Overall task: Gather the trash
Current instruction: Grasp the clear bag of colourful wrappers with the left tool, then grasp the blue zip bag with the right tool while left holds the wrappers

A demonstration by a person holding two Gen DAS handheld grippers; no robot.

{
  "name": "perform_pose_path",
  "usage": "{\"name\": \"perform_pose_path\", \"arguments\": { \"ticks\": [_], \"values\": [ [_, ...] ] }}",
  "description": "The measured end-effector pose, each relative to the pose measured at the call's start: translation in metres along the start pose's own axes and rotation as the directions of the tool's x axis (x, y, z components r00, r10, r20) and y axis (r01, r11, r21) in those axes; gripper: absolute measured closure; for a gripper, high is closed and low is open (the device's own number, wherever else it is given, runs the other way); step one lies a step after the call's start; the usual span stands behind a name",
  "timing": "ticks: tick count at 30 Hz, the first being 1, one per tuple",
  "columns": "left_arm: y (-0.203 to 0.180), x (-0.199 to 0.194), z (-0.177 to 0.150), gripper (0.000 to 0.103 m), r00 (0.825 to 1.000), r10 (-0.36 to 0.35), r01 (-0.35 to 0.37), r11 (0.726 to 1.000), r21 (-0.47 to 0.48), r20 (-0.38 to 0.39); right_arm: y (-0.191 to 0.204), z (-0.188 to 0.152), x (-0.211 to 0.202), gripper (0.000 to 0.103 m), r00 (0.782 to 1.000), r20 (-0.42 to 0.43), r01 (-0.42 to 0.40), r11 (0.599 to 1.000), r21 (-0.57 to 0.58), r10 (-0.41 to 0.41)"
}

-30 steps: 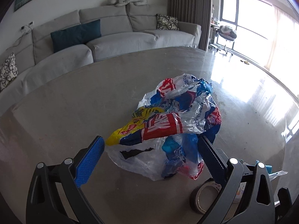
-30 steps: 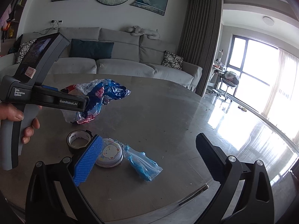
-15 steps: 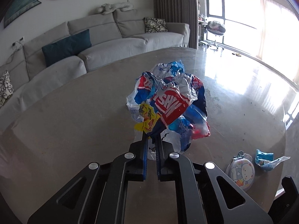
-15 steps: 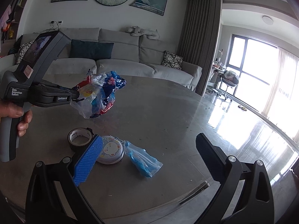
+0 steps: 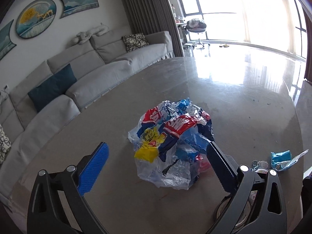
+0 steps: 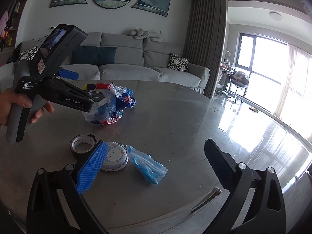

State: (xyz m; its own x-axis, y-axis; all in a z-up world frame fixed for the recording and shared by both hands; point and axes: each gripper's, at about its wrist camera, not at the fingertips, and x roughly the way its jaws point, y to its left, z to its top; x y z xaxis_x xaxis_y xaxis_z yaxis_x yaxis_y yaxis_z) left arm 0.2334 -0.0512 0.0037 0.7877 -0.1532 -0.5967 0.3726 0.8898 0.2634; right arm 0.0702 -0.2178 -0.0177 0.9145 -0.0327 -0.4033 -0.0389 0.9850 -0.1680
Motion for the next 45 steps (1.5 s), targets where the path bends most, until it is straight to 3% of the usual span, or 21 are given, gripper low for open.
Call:
{"name": "perform_pose_path", "arguments": {
  "ticks": [2,3,4,8,9,10,15,29,40,43,44,45],
  "values": [
    [0.000,0.011,0.002,0.009,1.000,-0.015,0.015,1.000,-0.003,-0.009,0.002,-0.002,0.000,0.004,1.000,-0.004,0.001,1.000,-0.001,-0.001],
    [-0.001,0.013,0.002,0.039,1.000,-0.006,0.006,1.000,-0.008,-0.010,0.002,-0.002,0.000,0.004,1.000,-0.006,0.001,1.000,-0.003,-0.001],
    [-0.001,0.016,0.002,0.062,0.999,-0.018,0.017,1.000,-0.018,-0.028,0.002,-0.002,0.000,0.004,1.000,-0.005,0.002,1.000,-0.004,-0.002],
    [0.002,0.017,-0.004,0.079,0.999,-0.038,0.036,0.998,-0.054,-0.029,0.001,-0.003,-0.002,0.004,1.000,-0.002,-0.001,1.000,0.002,0.001],
    [0.001,0.015,-0.005,0.090,0.999,-0.034,0.032,0.998,-0.051,-0.027,-0.001,-0.004,-0.003,0.004,1.000,0.001,-0.002,1.000,0.004,0.002],
    [0.001,0.013,-0.006,0.094,0.999,-0.042,0.040,0.997,-0.061,-0.027,-0.002,-0.004,-0.004,0.004,1.000,0.002,-0.004,1.000,0.007,0.004],
    [-0.005,-0.011,-0.011,0.095,1.000,-0.022,0.022,0.999,-0.049,0.008,-0.004,-0.004,-0.007,0.004,1.000,0.001,-0.009,1.000,0.018,0.009],
    [-0.028,-0.109,-0.025,0.096,0.995,0.073,-0.061,0.986,-0.154,0.070,-0.020,-0.012,0.012,0.004,0.997,-0.027,-0.078,0.997,0.002,0.078],
    [-0.048,-0.113,-0.035,0.095,0.991,0.127,-0.115,0.973,-0.198,0.048,-0.028,-0.018,0.031,0.005,0.986,-0.079,-0.152,0.988,-0.034,0.149],
    [-0.046,-0.113,-0.040,0.095,0.992,0.119,-0.107,0.971,-0.214,0.044,-0.026,-0.021,0.033,0.031,0.985,-0.097,-0.148,0.987,-0.057,0.142],
    [-0.044,-0.113,-0.040,0.095,0.991,0.123,-0.111,0.970,-0.216,0.042,-0.024,-0.022,0.034,0.044,0.985,-0.107,-0.143,0.988,-0.066,0.135],
    [-0.043,-0.112,-0.041,0.095,0.991,0.126,-0.114,0.970,-0.217,0.042,-0.024,-0.023,0.036,0.049,0.985,-0.115,-0.141,0.987,-0.072,0.132]
  ]
}}
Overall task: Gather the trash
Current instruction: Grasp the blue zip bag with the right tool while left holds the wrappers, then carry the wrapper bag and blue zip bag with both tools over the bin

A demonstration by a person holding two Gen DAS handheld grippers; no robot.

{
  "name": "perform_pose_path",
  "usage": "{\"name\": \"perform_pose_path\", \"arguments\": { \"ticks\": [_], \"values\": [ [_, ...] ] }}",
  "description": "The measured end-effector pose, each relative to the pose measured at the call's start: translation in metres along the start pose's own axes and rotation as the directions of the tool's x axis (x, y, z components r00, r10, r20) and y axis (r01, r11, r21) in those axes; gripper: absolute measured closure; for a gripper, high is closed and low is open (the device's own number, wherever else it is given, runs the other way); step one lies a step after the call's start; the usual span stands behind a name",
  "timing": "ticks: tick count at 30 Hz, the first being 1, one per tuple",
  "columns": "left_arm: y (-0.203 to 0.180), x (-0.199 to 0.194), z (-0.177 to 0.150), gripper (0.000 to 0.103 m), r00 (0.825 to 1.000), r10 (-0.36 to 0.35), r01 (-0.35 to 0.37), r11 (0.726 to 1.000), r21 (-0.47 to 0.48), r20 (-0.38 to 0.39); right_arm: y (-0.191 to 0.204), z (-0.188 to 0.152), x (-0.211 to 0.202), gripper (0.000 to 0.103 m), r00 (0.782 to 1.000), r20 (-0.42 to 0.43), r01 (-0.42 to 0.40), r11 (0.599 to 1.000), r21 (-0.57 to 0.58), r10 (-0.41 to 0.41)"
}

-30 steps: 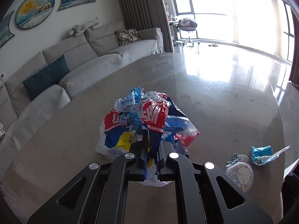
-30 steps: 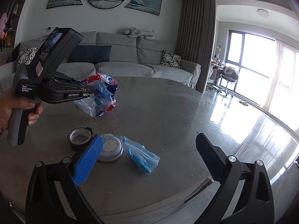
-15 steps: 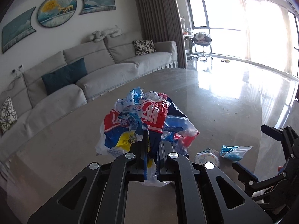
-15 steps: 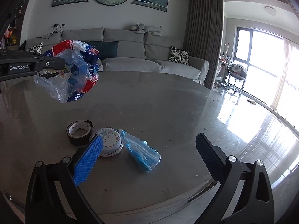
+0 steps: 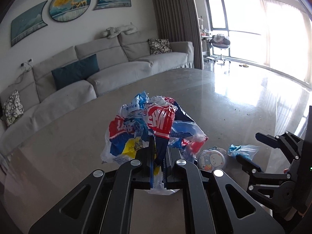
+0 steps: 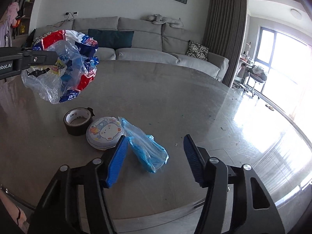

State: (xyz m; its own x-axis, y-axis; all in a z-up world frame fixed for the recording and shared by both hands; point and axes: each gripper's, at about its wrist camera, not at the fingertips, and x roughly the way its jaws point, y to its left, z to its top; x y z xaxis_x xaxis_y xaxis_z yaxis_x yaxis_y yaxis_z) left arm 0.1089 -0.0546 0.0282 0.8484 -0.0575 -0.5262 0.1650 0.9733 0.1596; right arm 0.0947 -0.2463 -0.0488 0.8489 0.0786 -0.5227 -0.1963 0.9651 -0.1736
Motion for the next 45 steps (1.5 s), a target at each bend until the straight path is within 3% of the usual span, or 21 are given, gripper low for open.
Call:
{"name": "perform_pose_path", "arguments": {
  "ticks": [3,7,8,15,27,34,40,45],
  "values": [
    [0.002,-0.001,-0.002,0.095,1.000,0.010,-0.010,1.000,-0.008,0.004,0.003,-0.003,0.005,0.076,1.000,-0.029,-0.005,1.000,-0.008,0.004],
    [0.005,-0.003,-0.003,0.095,1.000,0.018,-0.018,1.000,-0.010,0.014,0.008,-0.004,0.006,0.082,0.999,-0.041,-0.010,1.000,-0.003,0.010],
    [0.004,-0.003,-0.003,0.095,1.000,0.025,-0.024,1.000,-0.008,0.018,0.008,-0.003,0.006,0.093,0.999,-0.043,-0.008,1.000,0.000,0.008],
    [-0.005,-0.011,-0.009,0.095,0.999,0.034,-0.034,0.999,0.007,0.032,0.025,0.000,-0.011,0.094,1.000,-0.024,0.009,1.000,-0.024,-0.010],
    [-0.019,-0.039,-0.010,0.095,0.998,-0.035,0.033,0.999,0.031,0.061,0.016,0.002,-0.081,0.094,0.999,0.035,0.019,0.999,0.050,-0.021],
    [-0.030,-0.059,-0.010,0.095,0.994,-0.071,0.067,0.997,0.047,0.082,0.012,0.007,-0.113,0.094,0.997,0.037,0.071,0.995,0.065,-0.073],
    [-0.061,-0.082,-0.017,0.095,0.982,-0.163,0.156,0.984,0.089,0.090,0.000,-0.009,-0.151,0.094,0.986,0.029,0.158,0.981,0.117,-0.162],
    [-0.102,-0.109,-0.030,0.095,0.959,-0.270,0.255,0.954,0.159,0.086,-0.015,-0.035,-0.183,0.094,0.969,-0.010,0.245,0.953,0.177,-0.247]
  ]
}}
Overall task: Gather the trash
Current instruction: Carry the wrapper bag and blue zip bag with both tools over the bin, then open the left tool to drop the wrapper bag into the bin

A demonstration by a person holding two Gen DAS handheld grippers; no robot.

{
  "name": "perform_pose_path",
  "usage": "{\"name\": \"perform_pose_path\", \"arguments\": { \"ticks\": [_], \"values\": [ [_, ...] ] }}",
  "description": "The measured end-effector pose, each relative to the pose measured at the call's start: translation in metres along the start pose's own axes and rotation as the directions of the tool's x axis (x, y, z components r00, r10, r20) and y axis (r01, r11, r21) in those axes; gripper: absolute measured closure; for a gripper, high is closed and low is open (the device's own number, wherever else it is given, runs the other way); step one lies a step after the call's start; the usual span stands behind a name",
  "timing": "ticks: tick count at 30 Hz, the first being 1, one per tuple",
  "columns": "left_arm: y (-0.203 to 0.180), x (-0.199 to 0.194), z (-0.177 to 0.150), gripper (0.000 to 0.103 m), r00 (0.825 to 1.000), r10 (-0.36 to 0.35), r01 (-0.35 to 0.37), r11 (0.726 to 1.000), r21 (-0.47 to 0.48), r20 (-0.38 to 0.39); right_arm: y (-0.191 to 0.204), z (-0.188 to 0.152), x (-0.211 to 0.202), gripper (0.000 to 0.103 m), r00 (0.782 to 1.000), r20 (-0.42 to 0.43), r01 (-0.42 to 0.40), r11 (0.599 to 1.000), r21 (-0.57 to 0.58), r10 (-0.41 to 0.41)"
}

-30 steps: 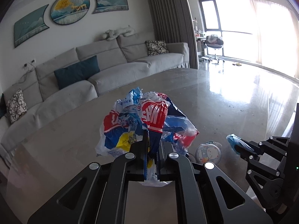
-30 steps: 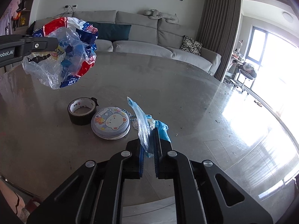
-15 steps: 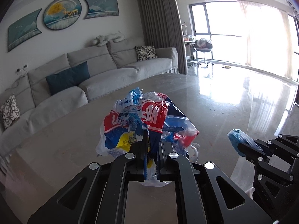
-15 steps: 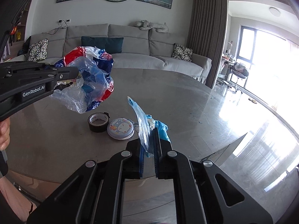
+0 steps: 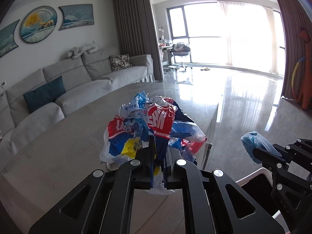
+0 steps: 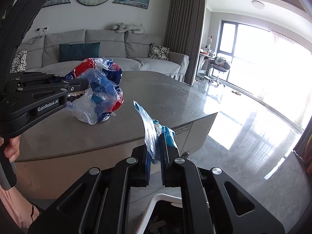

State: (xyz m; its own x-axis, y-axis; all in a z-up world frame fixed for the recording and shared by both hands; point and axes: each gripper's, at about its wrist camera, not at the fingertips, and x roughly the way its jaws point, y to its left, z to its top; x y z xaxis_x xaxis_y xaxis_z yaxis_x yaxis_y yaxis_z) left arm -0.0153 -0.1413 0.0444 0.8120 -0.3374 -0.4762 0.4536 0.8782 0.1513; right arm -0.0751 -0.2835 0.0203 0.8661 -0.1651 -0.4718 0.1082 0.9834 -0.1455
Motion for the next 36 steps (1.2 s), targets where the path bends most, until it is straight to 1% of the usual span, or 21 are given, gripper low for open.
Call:
{"name": "perform_pose_path", "arguments": {
  "ticks": [4,7,10,13,15,19,22,25,28,30,32,33,34,35,36],
  "values": [
    [-0.039,-0.009,-0.008,0.095,0.995,-0.100,0.101,0.994,0.040,-0.022,-0.020,-0.020,-0.018,0.094,0.997,-0.024,0.069,0.996,0.052,-0.067],
    [-0.067,-0.009,-0.017,0.095,0.984,-0.169,0.173,0.983,0.063,-0.058,-0.032,-0.032,-0.031,0.094,0.993,-0.037,0.113,0.990,0.079,-0.110],
    [-0.090,-0.005,-0.029,0.095,0.965,-0.241,0.250,0.965,0.077,-0.102,-0.040,-0.044,-0.041,0.094,0.987,-0.044,0.160,0.982,0.096,-0.157],
    [-0.112,0.000,-0.040,0.095,0.943,-0.294,0.309,0.947,0.088,-0.157,-0.049,-0.056,-0.048,0.094,0.980,-0.062,0.198,0.974,0.113,-0.192],
    [-0.125,0.001,-0.047,0.095,0.933,-0.310,0.332,0.938,0.104,-0.181,-0.055,-0.064,-0.051,0.094,0.972,-0.070,0.229,0.968,0.106,-0.222],
    [-0.146,0.006,-0.059,0.095,0.913,-0.338,0.372,0.919,0.127,-0.227,-0.071,-0.076,-0.058,0.094,0.960,-0.081,0.277,0.953,0.127,-0.268],
    [-0.161,0.019,-0.074,0.095,0.879,-0.370,0.417,0.903,0.107,-0.302,-0.079,-0.082,-0.060,0.094,0.952,-0.093,0.302,0.943,0.142,-0.291],
    [-0.179,0.032,-0.093,0.095,0.832,-0.398,0.465,0.880,0.094,-0.386,-0.084,-0.085,-0.061,0.094,0.949,-0.102,0.311,0.938,0.150,-0.298],
    [-0.200,0.039,-0.114,0.094,0.804,-0.395,0.488,0.866,0.111,-0.445,-0.086,-0.087,-0.060,0.094,0.948,-0.108,0.312,0.937,0.154,-0.298],
    [-0.206,0.042,-0.122,0.094,0.803,-0.379,0.482,0.867,0.127,-0.459,-0.081,-0.082,-0.057,0.094,0.949,-0.109,0.311,0.938,0.153,-0.297],
    [-0.209,0.044,-0.124,0.094,0.800,-0.378,0.486,0.864,0.132,-0.467,-0.082,-0.082,-0.058,0.094,0.950,-0.111,0.308,0.938,0.157,-0.293],
    [-0.209,0.045,-0.124,0.093,0.802,-0.378,0.483,0.866,0.130,-0.463,-0.086,-0.084,-0.060,0.094,0.950,-0.111,0.307,0.939,0.158,-0.292],
    [-0.212,0.046,-0.125,0.091,0.798,-0.382,0.488,0.864,0.127,-0.467,-0.087,-0.084,-0.060,0.094,0.950,-0.109,0.306,0.939,0.158,-0.292],
    [-0.211,0.048,-0.118,0.089,0.789,-0.393,0.498,0.859,0.118,-0.472,-0.088,-0.085,-0.062,0.094,0.951,-0.109,0.305,0.939,0.159,-0.290],
    [-0.210,0.047,-0.116,0.078,0.785,-0.402,0.504,0.857,0.107,-0.471,-0.089,-0.085,-0.061,0.094,0.951,-0.111,0.304,0.939,0.159,-0.289]
  ]
}}
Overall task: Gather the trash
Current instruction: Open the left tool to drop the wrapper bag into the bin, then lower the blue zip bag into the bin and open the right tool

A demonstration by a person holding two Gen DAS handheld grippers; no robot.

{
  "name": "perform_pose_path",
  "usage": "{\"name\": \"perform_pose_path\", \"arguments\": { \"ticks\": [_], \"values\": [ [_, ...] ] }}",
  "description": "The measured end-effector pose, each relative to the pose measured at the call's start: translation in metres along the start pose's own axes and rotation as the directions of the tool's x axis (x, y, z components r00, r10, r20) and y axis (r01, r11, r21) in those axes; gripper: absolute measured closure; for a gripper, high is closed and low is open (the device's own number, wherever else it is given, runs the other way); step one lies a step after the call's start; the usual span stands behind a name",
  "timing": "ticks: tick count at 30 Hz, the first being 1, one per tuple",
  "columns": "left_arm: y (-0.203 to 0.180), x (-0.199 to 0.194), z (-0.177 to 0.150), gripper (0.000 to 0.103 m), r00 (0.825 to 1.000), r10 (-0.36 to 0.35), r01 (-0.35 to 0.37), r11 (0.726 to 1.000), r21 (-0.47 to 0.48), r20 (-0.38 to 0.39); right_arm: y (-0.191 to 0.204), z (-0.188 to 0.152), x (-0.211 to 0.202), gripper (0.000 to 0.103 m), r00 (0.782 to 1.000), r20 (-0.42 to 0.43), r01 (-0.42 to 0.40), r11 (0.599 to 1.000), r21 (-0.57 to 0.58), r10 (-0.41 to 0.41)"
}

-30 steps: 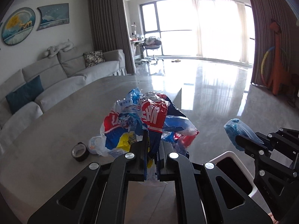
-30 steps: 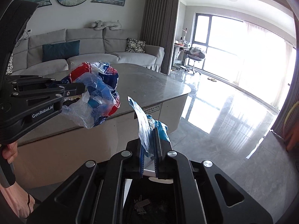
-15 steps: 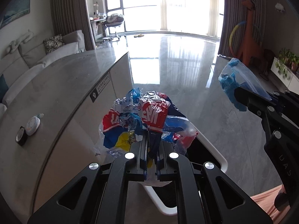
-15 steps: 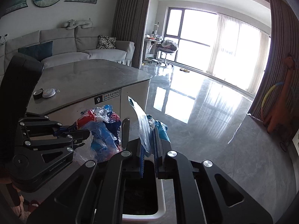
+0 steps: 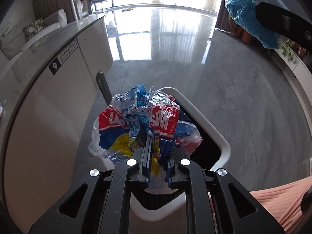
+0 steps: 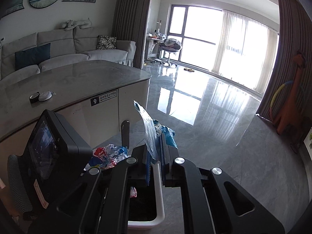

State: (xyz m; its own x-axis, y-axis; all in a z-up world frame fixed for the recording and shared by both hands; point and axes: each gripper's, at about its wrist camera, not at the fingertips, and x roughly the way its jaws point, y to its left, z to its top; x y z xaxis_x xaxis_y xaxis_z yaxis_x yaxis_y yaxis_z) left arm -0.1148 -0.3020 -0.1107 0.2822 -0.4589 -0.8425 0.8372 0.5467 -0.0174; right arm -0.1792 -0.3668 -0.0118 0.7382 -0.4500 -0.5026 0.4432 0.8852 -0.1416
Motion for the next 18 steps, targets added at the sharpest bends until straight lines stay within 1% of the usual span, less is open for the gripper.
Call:
{"name": "perform_pose_path", "arguments": {
  "ticks": [1,2,3,4,5,7,10,15,18],
  "values": [
    [0.001,-0.001,0.000,0.060,1.000,0.003,-0.003,1.000,-0.007,0.003,0.000,0.000,0.000,0.094,1.000,0.001,0.001,1.000,-0.001,-0.001],
    [0.003,-0.001,0.002,0.050,1.000,0.009,-0.009,1.000,-0.015,0.007,0.000,0.000,0.000,0.094,1.000,0.000,-0.002,1.000,-0.002,0.002],
    [0.005,-0.003,0.002,0.033,1.000,0.012,-0.012,1.000,-0.027,0.018,-0.001,0.000,0.002,0.094,1.000,-0.001,-0.003,1.000,-0.002,0.003],
    [0.007,-0.007,0.002,0.025,0.999,0.018,-0.016,0.999,-0.038,0.036,0.000,0.000,0.002,0.094,1.000,-0.001,-0.003,1.000,-0.003,0.003],
    [0.006,-0.009,0.004,0.024,0.998,0.025,-0.023,0.999,-0.040,0.049,0.000,0.001,0.001,0.094,1.000,0.000,-0.008,1.000,-0.004,0.008],
    [0.006,-0.015,0.005,0.012,0.997,0.039,-0.037,0.999,-0.036,0.072,0.001,0.001,0.001,0.094,1.000,-0.001,-0.011,1.000,-0.008,0.011],
    [0.008,-0.023,0.005,0.004,0.991,0.077,-0.072,0.996,-0.045,0.114,0.004,0.001,0.001,0.094,1.000,-0.003,-0.018,1.000,-0.015,0.018],
    [0.014,-0.039,0.007,0.004,0.978,0.121,-0.112,0.992,-0.061,0.169,0.005,0.002,0.002,0.094,1.000,-0.006,-0.025,1.000,-0.018,0.025],
    [0.020,-0.050,0.007,0.004,0.967,0.155,-0.145,0.987,-0.065,0.203,0.004,0.001,0.004,0.094,0.999,-0.018,-0.031,0.999,-0.020,0.030]
  ]
}}
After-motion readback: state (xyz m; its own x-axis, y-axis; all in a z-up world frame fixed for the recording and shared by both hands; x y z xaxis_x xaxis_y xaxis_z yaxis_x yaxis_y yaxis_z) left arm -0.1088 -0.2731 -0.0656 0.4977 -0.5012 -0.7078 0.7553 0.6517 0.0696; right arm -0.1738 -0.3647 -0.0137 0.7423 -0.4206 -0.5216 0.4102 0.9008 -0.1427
